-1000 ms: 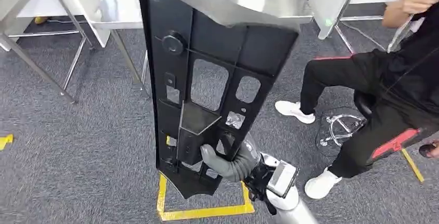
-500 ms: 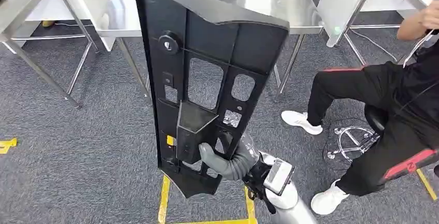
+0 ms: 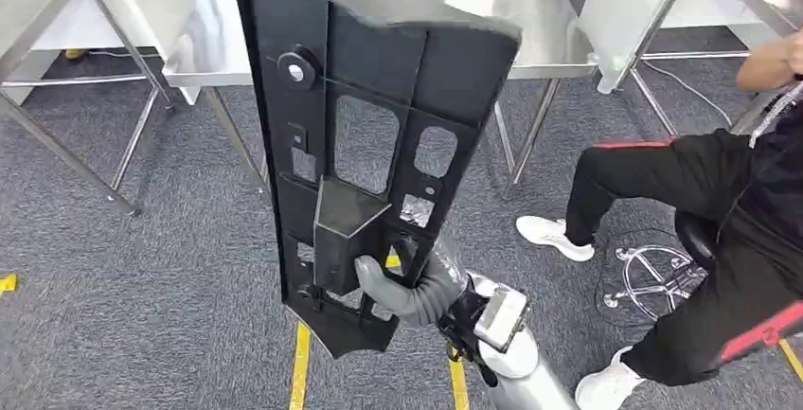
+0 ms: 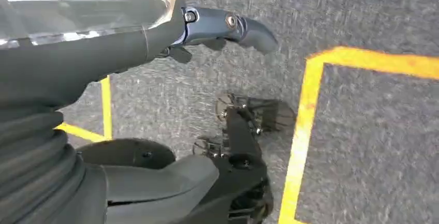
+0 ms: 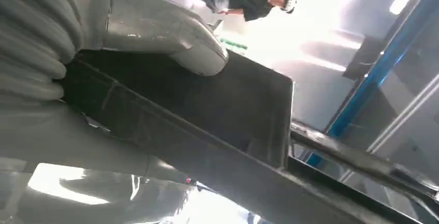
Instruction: Take the parts from the cabinet and place them on the table.
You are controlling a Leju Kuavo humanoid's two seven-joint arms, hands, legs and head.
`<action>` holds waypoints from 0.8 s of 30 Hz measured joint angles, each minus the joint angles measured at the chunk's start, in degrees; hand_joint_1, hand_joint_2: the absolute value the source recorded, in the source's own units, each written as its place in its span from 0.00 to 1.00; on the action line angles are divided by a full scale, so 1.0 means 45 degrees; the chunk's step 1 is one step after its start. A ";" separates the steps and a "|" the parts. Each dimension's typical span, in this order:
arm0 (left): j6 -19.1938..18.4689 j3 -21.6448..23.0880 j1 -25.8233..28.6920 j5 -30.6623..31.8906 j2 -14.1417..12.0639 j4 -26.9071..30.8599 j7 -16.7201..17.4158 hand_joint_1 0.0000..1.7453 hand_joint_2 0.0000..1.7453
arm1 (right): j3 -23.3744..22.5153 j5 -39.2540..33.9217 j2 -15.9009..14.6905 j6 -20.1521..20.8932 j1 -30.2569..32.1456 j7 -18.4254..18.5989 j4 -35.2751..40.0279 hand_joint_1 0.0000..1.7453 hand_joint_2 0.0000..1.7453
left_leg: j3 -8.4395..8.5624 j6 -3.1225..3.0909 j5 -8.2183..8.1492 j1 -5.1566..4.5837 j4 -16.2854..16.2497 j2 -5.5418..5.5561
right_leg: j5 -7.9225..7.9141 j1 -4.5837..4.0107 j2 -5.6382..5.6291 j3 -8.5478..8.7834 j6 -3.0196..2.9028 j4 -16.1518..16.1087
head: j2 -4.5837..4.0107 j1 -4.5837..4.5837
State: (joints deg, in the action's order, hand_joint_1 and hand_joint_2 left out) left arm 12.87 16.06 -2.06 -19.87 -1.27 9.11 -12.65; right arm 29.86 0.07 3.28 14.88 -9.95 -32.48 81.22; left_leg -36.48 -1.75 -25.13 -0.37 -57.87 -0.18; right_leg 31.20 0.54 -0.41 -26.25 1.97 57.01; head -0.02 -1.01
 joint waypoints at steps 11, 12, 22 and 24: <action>0.0403 -0.0262 0.0043 -0.0748 -0.0024 0.0010 0.0296 0.00 1.00 | 0.0321 0.0228 0.0399 0.0189 -0.0263 -0.0150 -0.0549 1.00 1.00 | 0.1842 -0.0138 -0.1031 0.0114 0.0299 0.0237 | -0.0325 0.0012 0.0042 -0.2817 0.0264 0.1676 | -0.0005 -0.0063; 0.0461 -0.0330 0.0043 -0.0796 -0.0024 0.0005 0.0374 0.00 1.00 | 0.0393 0.0233 0.0476 0.0170 -0.0353 -0.0150 -0.0718 1.00 1.00 | 0.1881 -0.0066 -0.1183 0.0096 0.0312 0.0254 | -0.1300 0.0008 0.0073 -0.2668 0.0422 0.0699 | -0.0005 -0.0087; 0.0976 -0.0612 -0.0045 -0.1039 0.0107 0.0010 0.0758 0.00 1.00 | 0.0491 -0.0414 0.1112 0.0452 -0.1163 0.0282 -0.1098 1.00 1.00 | -0.0305 0.0582 -0.2877 0.0168 -0.3519 0.0126 | -0.1203 0.0020 -0.0018 -0.1793 -0.0701 0.0344 | -0.0005 -0.0010; 0.0908 -0.0612 -0.0045 -0.0917 0.0175 0.0010 0.0718 0.00 1.00 | 0.0369 -0.0676 0.1112 0.0432 -0.1478 0.0501 -0.1127 1.00 1.00 | -0.0664 0.0544 -0.2707 0.0172 -0.3093 0.0118 | -0.0992 -0.0001 -0.0071 -0.1518 -0.0672 0.0344 | -0.0005 -0.0010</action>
State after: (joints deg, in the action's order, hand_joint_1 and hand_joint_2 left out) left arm 16.96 13.31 -2.26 -24.00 -0.48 9.16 -9.42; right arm 31.52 -2.97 8.28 16.83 -16.60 -30.23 76.15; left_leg -39.47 0.70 -37.31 0.41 -71.78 0.35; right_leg 26.73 0.53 -0.73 -33.08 -1.06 58.56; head -0.04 -1.05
